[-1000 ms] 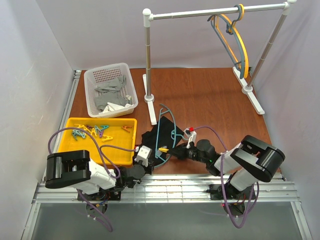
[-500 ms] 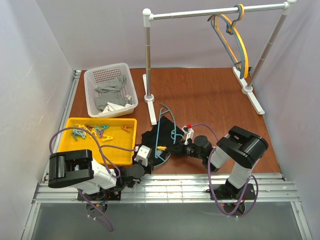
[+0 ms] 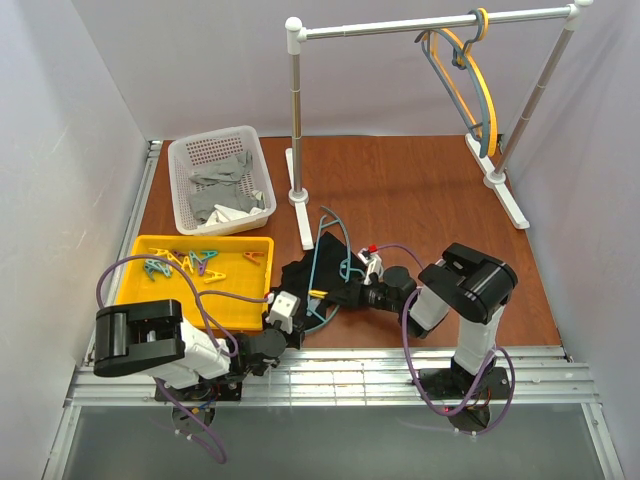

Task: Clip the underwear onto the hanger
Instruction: Clamp the underwear onto the hanger.

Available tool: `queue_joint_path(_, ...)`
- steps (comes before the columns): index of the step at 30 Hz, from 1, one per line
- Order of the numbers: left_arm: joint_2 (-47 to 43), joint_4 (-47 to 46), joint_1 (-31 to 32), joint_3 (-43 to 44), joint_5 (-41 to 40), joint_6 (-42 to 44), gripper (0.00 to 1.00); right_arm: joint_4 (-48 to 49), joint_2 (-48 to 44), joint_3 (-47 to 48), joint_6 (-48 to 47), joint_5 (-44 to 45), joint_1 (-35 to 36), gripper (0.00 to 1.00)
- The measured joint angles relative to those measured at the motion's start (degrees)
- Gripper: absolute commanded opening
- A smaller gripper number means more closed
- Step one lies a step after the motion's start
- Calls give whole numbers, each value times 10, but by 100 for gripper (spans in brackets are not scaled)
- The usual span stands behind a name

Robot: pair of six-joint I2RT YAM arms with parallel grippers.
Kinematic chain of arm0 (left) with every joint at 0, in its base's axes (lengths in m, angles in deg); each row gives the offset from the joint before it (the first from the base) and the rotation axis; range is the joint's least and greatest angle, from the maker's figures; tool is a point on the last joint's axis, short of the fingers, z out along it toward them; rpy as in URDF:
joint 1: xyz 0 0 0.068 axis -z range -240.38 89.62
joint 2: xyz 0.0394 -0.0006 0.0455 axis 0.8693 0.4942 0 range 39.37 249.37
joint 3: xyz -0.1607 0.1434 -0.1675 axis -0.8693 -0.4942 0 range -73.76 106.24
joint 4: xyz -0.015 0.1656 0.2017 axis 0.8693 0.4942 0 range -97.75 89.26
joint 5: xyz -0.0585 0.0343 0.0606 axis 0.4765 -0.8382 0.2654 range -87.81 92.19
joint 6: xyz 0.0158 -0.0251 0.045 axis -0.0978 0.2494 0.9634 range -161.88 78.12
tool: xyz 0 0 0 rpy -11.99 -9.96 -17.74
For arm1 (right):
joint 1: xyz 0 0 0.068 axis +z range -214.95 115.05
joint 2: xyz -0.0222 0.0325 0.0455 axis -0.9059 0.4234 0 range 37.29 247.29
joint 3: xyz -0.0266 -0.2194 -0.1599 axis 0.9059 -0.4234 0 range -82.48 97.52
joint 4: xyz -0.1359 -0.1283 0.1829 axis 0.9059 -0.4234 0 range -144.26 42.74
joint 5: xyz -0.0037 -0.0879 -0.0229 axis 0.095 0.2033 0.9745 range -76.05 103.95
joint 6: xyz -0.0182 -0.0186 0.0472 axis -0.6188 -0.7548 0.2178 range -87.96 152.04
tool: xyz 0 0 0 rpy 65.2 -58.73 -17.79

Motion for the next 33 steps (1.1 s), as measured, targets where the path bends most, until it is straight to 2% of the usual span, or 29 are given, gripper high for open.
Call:
queue_joint_path(19,-24,4,-2,0,0,-8,0,17,54,49,32,-13,-10,1)
queue_joint_path(33,10,-38,-11,0,-1,-19,0,20,63,62,35,-8,-10,1)
